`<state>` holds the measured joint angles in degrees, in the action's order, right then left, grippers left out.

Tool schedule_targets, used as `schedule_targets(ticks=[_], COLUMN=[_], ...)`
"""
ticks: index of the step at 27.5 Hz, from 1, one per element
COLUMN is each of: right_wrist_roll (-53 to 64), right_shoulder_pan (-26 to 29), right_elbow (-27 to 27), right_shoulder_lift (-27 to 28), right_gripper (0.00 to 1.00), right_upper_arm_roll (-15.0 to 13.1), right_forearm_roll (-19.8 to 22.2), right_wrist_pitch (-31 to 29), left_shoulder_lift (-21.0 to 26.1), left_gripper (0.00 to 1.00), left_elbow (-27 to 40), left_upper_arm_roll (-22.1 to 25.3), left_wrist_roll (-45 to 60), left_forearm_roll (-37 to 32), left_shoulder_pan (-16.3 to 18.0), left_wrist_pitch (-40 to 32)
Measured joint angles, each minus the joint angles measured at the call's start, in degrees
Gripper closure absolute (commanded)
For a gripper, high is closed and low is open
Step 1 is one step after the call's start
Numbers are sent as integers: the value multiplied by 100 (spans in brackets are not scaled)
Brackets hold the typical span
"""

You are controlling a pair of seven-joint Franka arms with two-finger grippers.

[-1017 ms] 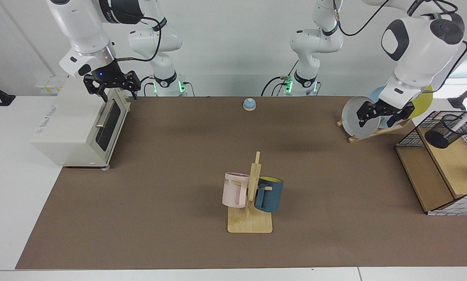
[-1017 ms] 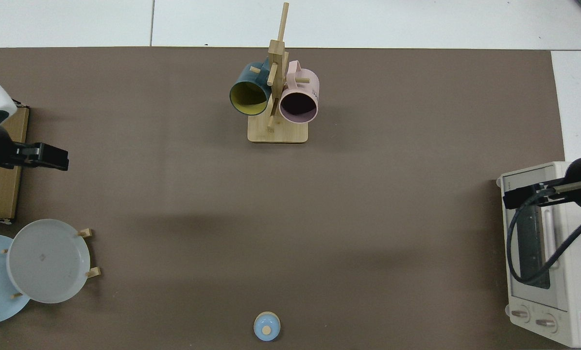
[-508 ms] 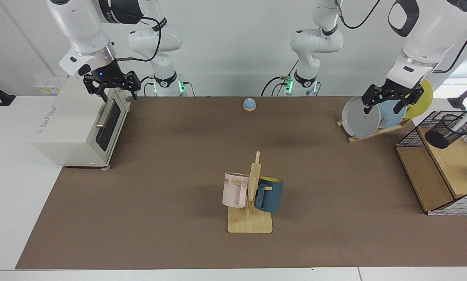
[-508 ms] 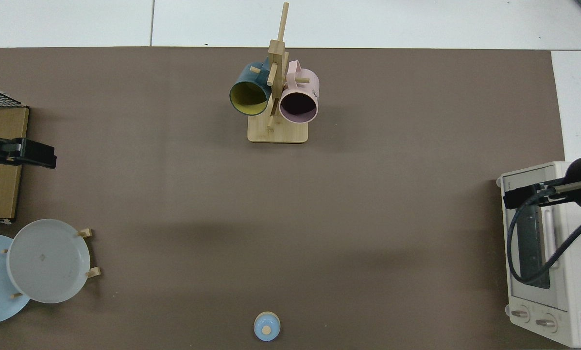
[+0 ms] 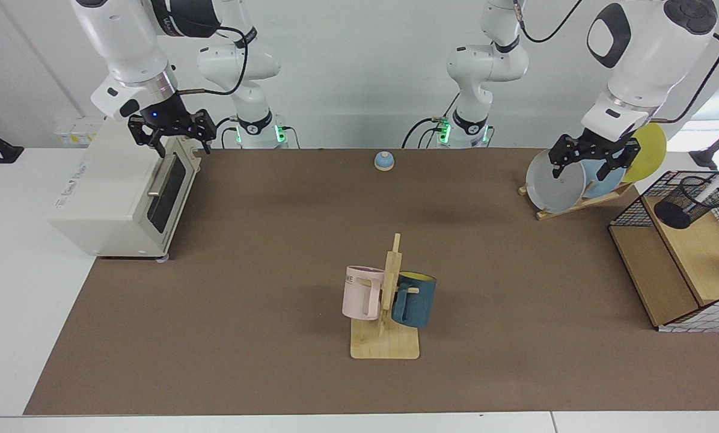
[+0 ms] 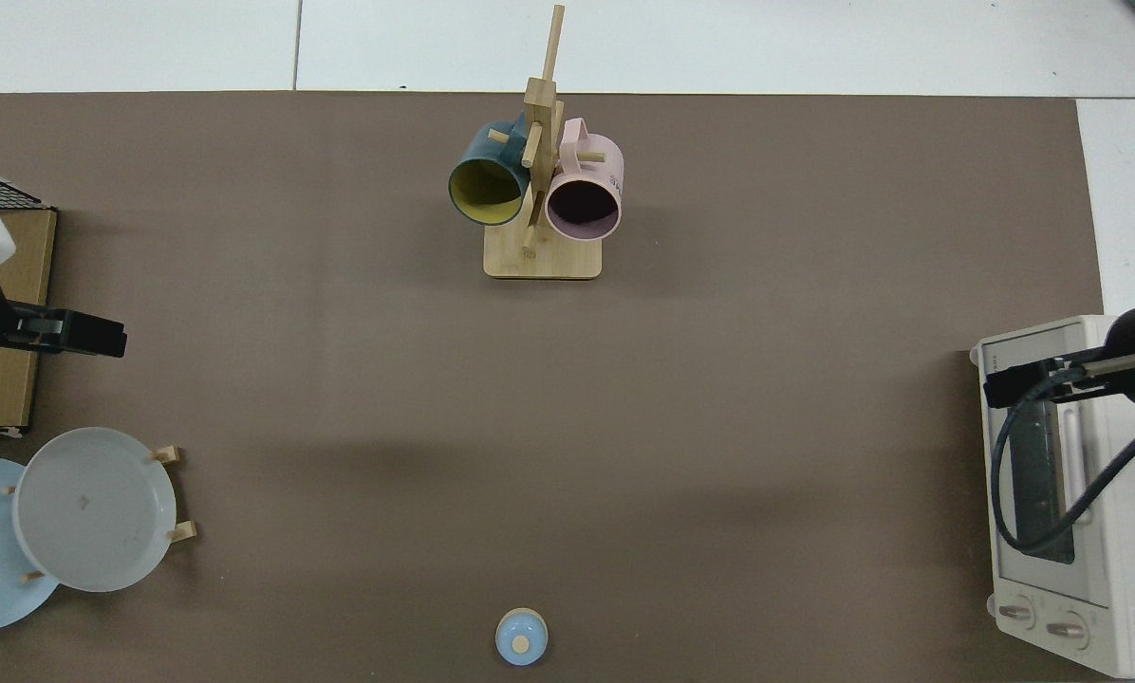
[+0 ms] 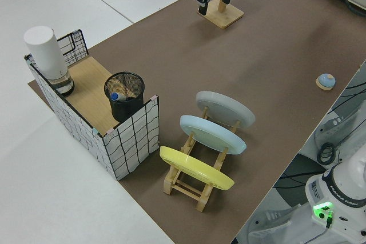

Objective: Put markers into pen holder

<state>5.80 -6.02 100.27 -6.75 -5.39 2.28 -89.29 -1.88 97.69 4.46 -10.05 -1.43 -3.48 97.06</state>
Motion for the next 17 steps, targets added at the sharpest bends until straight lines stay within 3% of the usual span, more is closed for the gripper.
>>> schedule_targets(ticks=[17], right_wrist_roll=[0], right_shoulder_pan=[0], right_elbow=[0], right_shoulder_lift=[0], right_gripper=[0], right_upper_arm_roll=[-58], right_forearm_roll=[0], right_wrist_pitch=[0], left_shoulder_lift=[72], left_gripper=[0], left_elbow=[-533], left_upper_arm_roll=[-156], left_wrist_roll=[389], left_forearm_roll=[1], left_shoulder_pan=[-2], left_wrist_pitch=[-434])
